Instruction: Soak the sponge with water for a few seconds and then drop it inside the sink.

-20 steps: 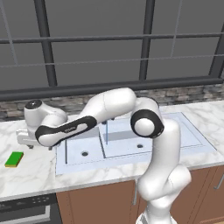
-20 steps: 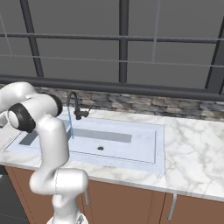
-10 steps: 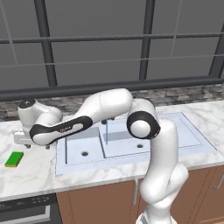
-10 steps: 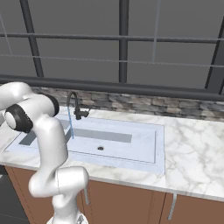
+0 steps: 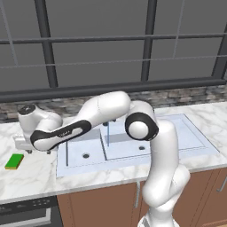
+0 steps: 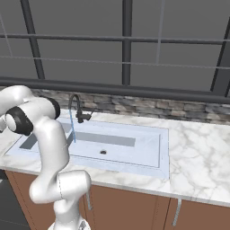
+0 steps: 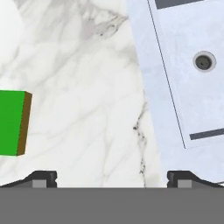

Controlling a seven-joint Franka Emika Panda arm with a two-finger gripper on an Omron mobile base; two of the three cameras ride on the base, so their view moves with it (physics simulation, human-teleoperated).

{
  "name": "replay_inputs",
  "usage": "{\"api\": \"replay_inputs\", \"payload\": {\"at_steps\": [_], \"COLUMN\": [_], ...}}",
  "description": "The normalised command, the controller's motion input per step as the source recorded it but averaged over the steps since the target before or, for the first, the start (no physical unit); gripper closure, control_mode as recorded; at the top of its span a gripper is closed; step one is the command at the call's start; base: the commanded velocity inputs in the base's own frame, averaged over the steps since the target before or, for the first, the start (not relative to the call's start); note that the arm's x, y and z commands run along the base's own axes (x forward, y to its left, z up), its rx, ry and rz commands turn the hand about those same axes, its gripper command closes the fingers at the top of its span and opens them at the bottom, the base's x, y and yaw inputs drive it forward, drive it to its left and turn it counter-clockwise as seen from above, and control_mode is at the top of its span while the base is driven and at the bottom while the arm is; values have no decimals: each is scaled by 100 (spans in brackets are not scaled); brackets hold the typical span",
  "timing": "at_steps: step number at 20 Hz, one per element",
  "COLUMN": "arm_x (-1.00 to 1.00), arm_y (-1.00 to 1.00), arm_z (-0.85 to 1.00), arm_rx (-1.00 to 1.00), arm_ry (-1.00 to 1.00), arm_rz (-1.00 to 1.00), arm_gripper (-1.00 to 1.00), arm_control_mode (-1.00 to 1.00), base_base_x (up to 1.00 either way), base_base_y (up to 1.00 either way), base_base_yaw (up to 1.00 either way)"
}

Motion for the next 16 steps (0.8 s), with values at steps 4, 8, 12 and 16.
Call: {"api": "replay_inputs", "payload": {"at_steps": [4,8,12,16], "arm_x": [14,22,19,12], "arm_y": [1,3,9,21], "arm_z": [-17,0,-2,-16], "arm_rx": [0,0,0,0], "arm_ry": [0,0,0,0], "arm_rz": [0,0,0,0], "arm_gripper": [-100,-100,-100,-100], "arm_control_mode": [-100,-100,-100,-100], "base_base_x": [0,0,0,0], "base_base_y": [0,0,0,0], "base_base_yaw": [0,0,0,0]}}
